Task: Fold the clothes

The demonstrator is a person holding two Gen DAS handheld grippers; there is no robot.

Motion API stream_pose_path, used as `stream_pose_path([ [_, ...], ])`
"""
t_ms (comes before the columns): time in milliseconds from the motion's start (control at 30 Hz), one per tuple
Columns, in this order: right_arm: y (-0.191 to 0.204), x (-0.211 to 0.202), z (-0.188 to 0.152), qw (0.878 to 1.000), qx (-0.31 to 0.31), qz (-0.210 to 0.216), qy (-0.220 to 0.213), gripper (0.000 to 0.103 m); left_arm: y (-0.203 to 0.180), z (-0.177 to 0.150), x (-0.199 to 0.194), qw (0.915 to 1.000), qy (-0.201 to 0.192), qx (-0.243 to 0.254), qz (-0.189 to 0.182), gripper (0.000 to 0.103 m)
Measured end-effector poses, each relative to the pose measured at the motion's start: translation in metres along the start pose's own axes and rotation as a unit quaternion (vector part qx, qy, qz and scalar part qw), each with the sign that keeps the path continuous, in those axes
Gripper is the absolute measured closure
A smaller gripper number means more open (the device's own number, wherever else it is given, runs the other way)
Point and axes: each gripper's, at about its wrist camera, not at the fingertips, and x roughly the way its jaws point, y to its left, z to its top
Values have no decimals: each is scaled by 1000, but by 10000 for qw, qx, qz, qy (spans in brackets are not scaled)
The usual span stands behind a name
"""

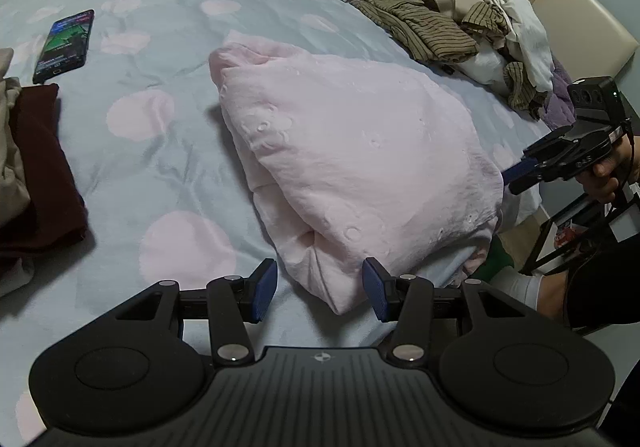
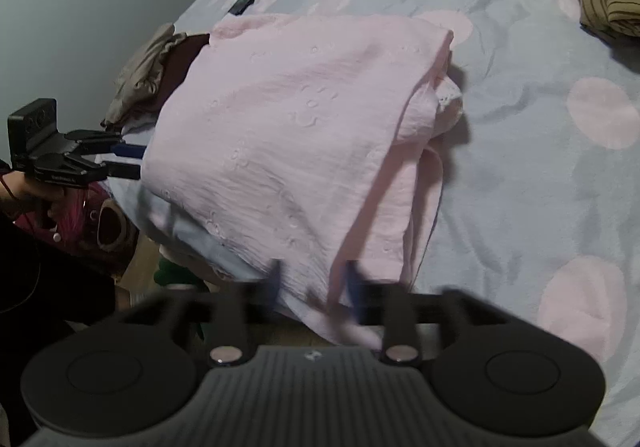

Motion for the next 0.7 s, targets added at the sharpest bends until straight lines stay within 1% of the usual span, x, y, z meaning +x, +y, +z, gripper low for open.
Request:
stream_pose_path([
  [100, 3, 5, -2, 10000, -6, 17, 1, 58, -1, -1, 4, 9999, 33, 14, -113, 58],
  [133, 3, 7, -2, 10000, -7, 40, -7, 60, -2, -1, 5, 9998, 38, 28, -185, 58],
  [200, 4, 12, -1, 10000, -51, 20, 46, 73, -6, -2, 9, 9996, 93, 106, -253, 58],
  [233, 5, 15, 0, 9999, -77, 3, 80, 100, -8, -3, 12, 9994, 159, 174, -263, 58],
  [267, 6, 18, 0, 9999, -104, -14, 113, 102, -10, -4, 15, 9991, 226, 241, -275, 67],
  [300, 6, 18, 1, 9998, -104, -42, 168, 102, -12, -5, 17, 9986, 294, 279, -324, 79],
  [333, 5, 18, 3, 9997, -89, -77, 235, 102, -11, -5, 18, 9984, 351, 242, -368, 98],
  [400, 2, 11, 5, 9998, -72, -27, 199, 102, -8, -5, 18, 9979, 386, 105, -513, 100],
  [500, -2, -5, 7, 9998, -47, 208, -14, 102, -2, -3, 8, 9975, 226, 5, -671, 101],
  [600, -5, 0, 4, 9997, 12, 223, 61, 102, -1, -1, 6, 9973, 217, 47, -705, 101],
  [700, -8, 7, 0, 9996, 77, 208, 166, 102, -8, -2, 14, 9974, 356, 261, -564, 101],
])
